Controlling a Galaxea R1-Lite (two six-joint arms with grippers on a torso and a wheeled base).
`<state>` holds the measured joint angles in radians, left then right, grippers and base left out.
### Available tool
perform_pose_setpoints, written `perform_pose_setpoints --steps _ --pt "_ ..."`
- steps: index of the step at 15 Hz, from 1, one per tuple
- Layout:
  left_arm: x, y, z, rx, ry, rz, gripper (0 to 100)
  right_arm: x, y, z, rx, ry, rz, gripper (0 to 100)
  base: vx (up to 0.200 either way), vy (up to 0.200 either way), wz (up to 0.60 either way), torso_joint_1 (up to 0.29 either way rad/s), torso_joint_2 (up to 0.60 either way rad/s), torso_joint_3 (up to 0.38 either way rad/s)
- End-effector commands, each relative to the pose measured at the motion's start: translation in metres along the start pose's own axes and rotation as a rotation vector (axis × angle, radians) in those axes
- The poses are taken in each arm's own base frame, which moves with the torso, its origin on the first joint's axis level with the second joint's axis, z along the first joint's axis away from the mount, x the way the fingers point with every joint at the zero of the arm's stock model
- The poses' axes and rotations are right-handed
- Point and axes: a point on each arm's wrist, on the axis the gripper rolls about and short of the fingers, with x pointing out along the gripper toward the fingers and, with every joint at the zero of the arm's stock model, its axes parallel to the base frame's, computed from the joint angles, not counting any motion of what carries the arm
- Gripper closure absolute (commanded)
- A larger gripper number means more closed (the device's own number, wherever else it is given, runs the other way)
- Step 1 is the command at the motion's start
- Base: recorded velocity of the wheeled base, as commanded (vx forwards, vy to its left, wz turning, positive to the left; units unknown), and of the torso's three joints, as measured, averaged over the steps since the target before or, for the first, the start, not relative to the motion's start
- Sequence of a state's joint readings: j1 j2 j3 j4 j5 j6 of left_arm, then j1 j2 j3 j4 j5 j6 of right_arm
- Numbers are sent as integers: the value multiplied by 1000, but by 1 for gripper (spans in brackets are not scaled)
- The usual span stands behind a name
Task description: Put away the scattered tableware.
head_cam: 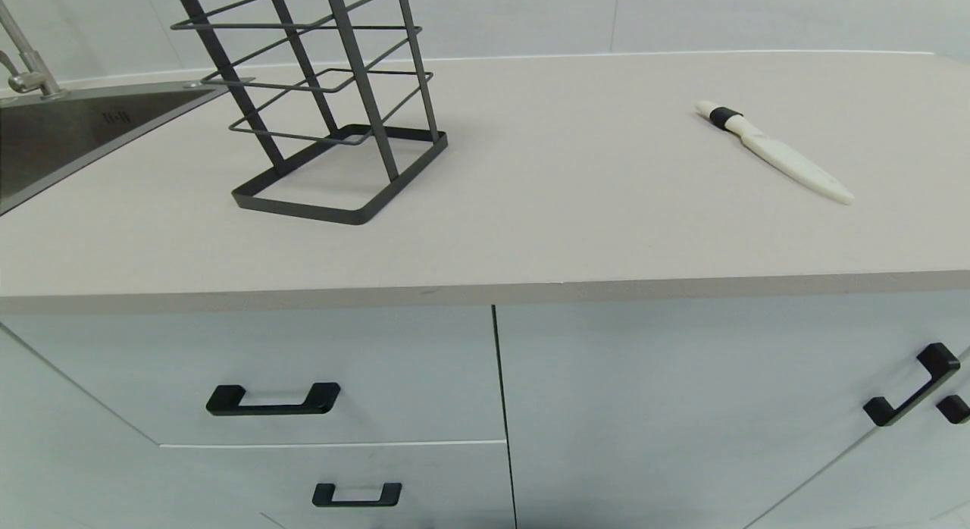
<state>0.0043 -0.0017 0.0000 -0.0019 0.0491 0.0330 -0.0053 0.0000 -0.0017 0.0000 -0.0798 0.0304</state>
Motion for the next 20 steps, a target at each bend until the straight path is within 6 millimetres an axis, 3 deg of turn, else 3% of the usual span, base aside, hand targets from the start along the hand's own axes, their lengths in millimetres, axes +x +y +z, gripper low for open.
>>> perform_pose_setpoints --steps 1,4,9,20 --pt "0 0 0 -1 1 2 0 0 0 0 0 2 1 0 0 0 0 0 0 0" --pt "0 0 0 18 3 -3 0 0 0 0 -1 2 -1 0 0 0 0 27 -37 -7" --pt "0 0 0 33 3 -9 0 0 0 0 -1 2 -1 0 0 0 0 221 -130 -118" --pt "0 0 0 24 5 -9 0 0 0 0 -1 2 -1 0 0 0 0 191 -544 -222"
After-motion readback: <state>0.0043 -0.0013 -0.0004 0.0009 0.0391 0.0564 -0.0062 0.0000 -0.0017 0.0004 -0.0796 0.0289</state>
